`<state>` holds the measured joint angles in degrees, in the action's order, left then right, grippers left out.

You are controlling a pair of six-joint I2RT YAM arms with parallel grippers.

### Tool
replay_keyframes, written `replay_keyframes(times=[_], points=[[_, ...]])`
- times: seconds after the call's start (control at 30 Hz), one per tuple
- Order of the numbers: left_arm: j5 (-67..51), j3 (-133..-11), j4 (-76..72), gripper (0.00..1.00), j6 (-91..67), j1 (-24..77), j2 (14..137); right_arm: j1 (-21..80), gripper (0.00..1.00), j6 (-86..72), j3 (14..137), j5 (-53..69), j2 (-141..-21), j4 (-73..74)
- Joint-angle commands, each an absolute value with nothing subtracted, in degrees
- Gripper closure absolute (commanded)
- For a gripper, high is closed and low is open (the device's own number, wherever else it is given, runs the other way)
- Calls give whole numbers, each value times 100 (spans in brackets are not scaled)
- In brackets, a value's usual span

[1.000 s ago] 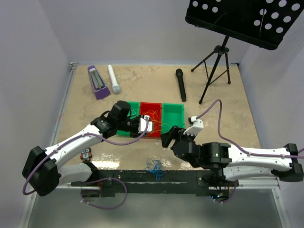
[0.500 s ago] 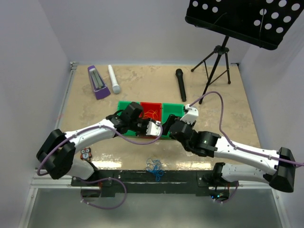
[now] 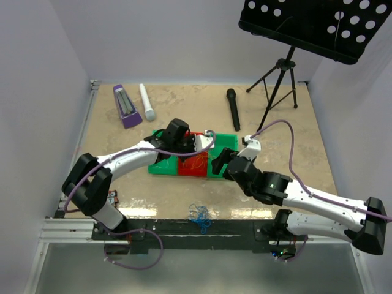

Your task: Untangle the cables

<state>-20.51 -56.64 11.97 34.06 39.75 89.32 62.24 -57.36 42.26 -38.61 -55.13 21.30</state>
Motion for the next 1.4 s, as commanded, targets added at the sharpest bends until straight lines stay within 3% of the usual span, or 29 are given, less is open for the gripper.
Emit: replay_keyframes(times=[0.0,0.17,0.53,0.87,0.93,1.03,1.1,1.37], points=[[-1714,-6003,1336,92,2471,3806,9219,6231,18,-5546,4113,-3806,-5537,1785],[-1302,-5748,871,87,2312,3823,9167,6223,16,-5072,4034,-3867,-5590,1249],[-730,-5600,476,84,2075,3841,9581,6196,16,-5396,4122,-3498,-6309,844],[-1414,-5185,-27,80,1635,3788,9044,5555,23,-5476,3832,-3621,-6601,150],[-1625,-5343,191,74,1600,3779,9053,5450,25,-5362,3823,-3621,-6592,-217],[-1898,-5545,307,47,1381,3788,9053,5318,28,-5335,3832,-3630,-6714,-483],[-2039,-5660,369,36,1188,3779,9009,5212,30,-5326,3841,-3586,-6864,-588],[-2241,-6002,650,31,862,3578,8781,5098,38,-5414,3797,-3454,-7444,-791]])
